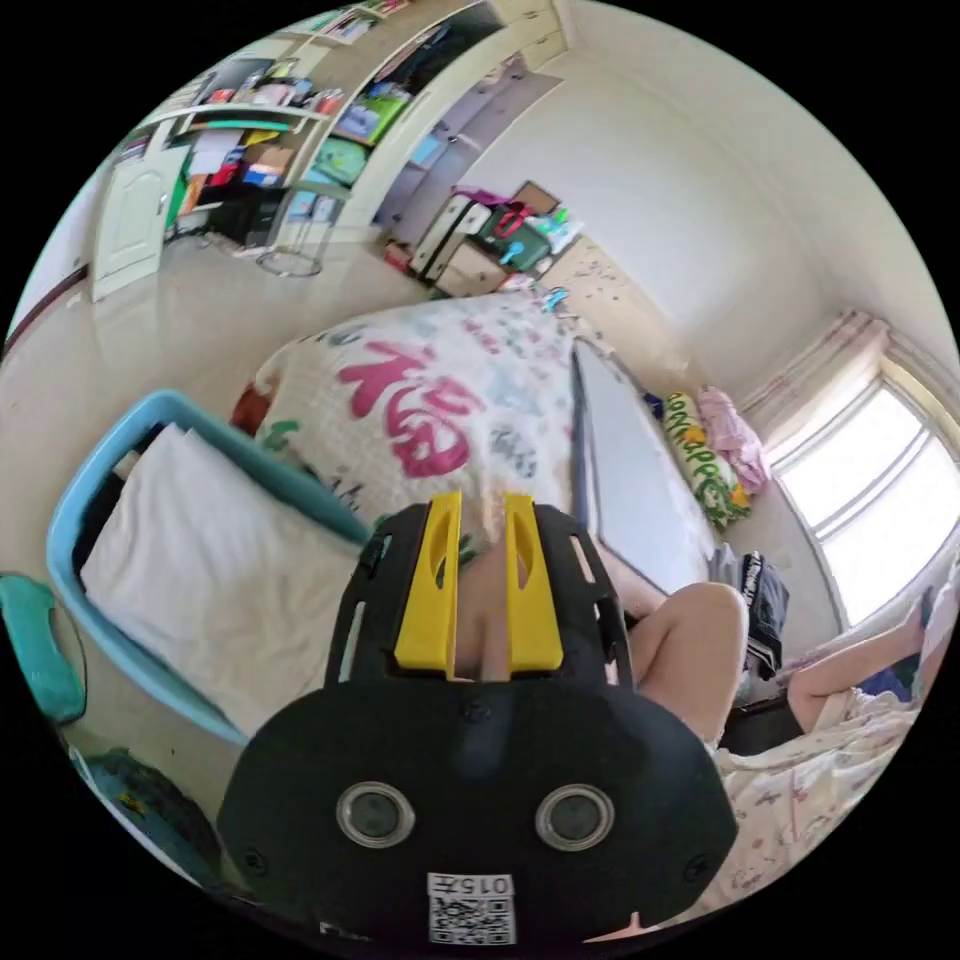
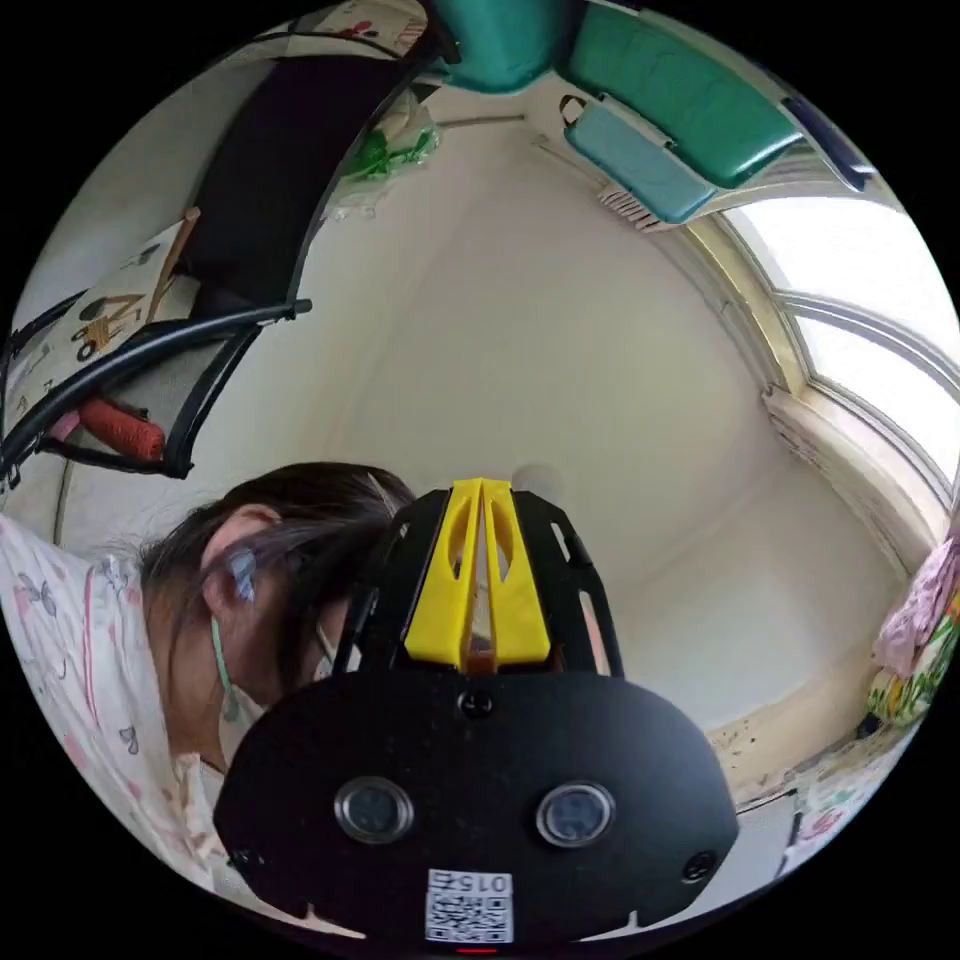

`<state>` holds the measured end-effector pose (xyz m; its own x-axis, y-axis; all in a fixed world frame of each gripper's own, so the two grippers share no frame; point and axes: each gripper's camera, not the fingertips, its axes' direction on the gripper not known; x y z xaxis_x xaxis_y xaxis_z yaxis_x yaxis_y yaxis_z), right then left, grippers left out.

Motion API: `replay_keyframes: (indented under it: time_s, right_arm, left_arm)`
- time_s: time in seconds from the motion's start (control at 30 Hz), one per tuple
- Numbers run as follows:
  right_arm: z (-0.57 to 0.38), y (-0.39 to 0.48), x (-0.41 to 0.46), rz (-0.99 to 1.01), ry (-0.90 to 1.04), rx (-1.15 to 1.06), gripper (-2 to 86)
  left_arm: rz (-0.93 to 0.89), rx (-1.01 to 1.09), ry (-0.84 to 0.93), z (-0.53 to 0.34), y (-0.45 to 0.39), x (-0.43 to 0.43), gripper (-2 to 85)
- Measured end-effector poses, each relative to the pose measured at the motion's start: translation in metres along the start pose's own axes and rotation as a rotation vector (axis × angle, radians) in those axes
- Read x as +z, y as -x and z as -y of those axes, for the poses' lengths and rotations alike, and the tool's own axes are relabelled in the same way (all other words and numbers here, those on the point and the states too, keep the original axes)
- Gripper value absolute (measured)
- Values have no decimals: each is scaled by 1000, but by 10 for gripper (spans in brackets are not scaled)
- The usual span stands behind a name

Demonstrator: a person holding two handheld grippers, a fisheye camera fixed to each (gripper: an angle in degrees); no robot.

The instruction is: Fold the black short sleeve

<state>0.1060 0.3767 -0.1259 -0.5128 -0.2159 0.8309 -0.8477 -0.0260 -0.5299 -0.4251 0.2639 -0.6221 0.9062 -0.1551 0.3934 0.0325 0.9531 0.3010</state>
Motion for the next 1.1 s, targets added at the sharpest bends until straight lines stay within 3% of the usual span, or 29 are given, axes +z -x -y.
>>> replay_keyframes:
  time_s: [0.07,0.17,0.27,0.37,0.4,0.43,0.63,0.8,0.93,1.1]
  right_arm:
    - [1,-26,11,-51,72,-75,-5]
    - [-11,-92,34,-358,243,-231,-1]
    - [-50,-222,57,-698,500,-255,27]
    - [-131,-399,66,-1074,917,-303,67]
    - [-171,-476,59,-1185,1142,-218,75]
    - [-210,-539,49,-1225,1332,-103,82]
    - [-343,-684,37,-1400,1686,-107,102]
    - [-361,-706,59,-1492,1662,-187,33]
    - [-305,-700,57,-1389,1449,46,12]
    - [-235,-638,106,-1299,1297,-50,5]
  left_arm:
    - [-48,75,-36,-1,-38,-15,73]
    - [-94,181,-79,-18,-92,-36,76]
    - [-109,249,-84,-47,-128,-44,76]
    - [-124,276,-49,-78,-146,-42,76]
    - [-135,274,-32,-90,-149,-41,76]
    - [-150,266,-20,-101,-150,-41,76]
    - [-171,264,12,-147,-159,-60,77]
    - [-169,310,22,-175,-176,-82,77]
    - [-258,328,-25,-190,-189,-112,76]
    - [-403,441,-56,-169,-230,-133,75]
